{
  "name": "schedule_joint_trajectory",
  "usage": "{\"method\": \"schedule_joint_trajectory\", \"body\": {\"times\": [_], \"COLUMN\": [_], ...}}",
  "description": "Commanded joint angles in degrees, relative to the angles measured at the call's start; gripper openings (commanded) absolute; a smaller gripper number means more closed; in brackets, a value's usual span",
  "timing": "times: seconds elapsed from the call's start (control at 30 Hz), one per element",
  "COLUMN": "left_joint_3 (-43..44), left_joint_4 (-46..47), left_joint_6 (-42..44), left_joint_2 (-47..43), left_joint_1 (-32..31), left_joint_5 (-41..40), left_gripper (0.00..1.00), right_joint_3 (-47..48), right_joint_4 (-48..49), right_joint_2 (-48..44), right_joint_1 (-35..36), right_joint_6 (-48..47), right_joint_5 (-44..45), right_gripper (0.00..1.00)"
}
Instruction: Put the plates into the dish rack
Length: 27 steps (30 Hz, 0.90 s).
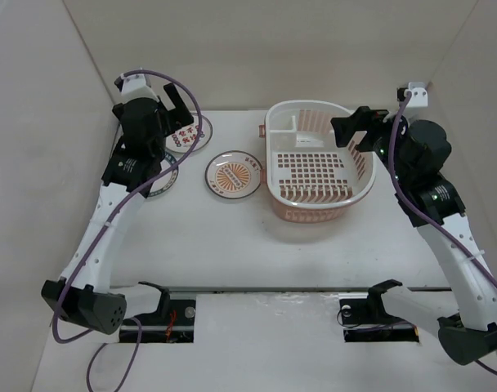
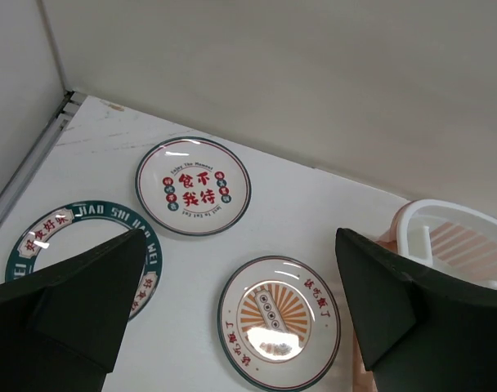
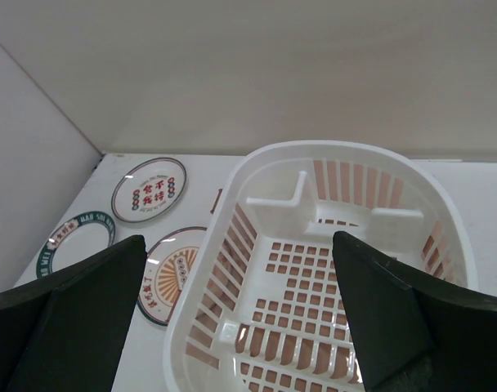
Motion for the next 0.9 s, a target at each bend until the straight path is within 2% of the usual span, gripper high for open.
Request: {"method": "schedule_joint_trajectory", "body": {"times": [0.0,0.2,0.3,0.37,0.4,0.43,0.47,0.53,0.7,0.87], "left_joint_3": [-0.35,-3.24,-3.86,-6.21,-8.67,-12.00,-20.04,-26.25,-31.98,-31.99], "left_joint_4": [3.77,4.90,3.34,2.27,3.93,6.82,14.94,20.88,27.83,29.95], "left_joint_6": [-1.57,-2.63,-10.16,-15.79,-21.29,-23.70,-25.99,-30.73,-31.28,-32.07], "left_joint_2": [-2.67,-2.67,-1.27,-0.04,-0.03,-0.03,-0.03,-0.03,5.49,13.57], "left_joint_1": [0.08,-2.29,-3.43,-2.13,0.05,1.21,2.52,5.59,5.61,4.48], "left_joint_5": [-2.02,-3.26,-3.26,2.08,4.97,11.70,15.25,19.84,21.43,22.14], "left_gripper": [1.00,1.00,1.00,1.00,1.00,1.00,1.00,1.00,1.00,1.00], "right_joint_3": [-0.23,-0.75,-1.28,-1.28,-1.89,-1.90,-1.90,-1.90,-2.42,-2.42], "right_joint_4": [3.64,4.17,4.78,4.78,5.31,5.31,5.31,5.31,5.93,6.63], "right_joint_2": [-1.00,-1.61,-2.13,-2.14,-2.66,-2.67,-2.67,-3.28,-5.21,-5.22], "right_joint_1": [-0.39,-0.39,-0.39,-0.39,-0.39,-0.39,0.13,0.66,1.89,3.12], "right_joint_6": [0.68,0.68,0.68,0.68,0.68,0.68,0.68,0.68,0.68,0.68], "right_joint_5": [-0.50,-2.33,-5.15,-7.17,-7.70,-7.71,-8.32,-8.85,-10.69,-11.84], "right_gripper": [1.00,1.00,1.00,1.00,1.00,1.00,1.00,1.00,1.00,1.00]}}
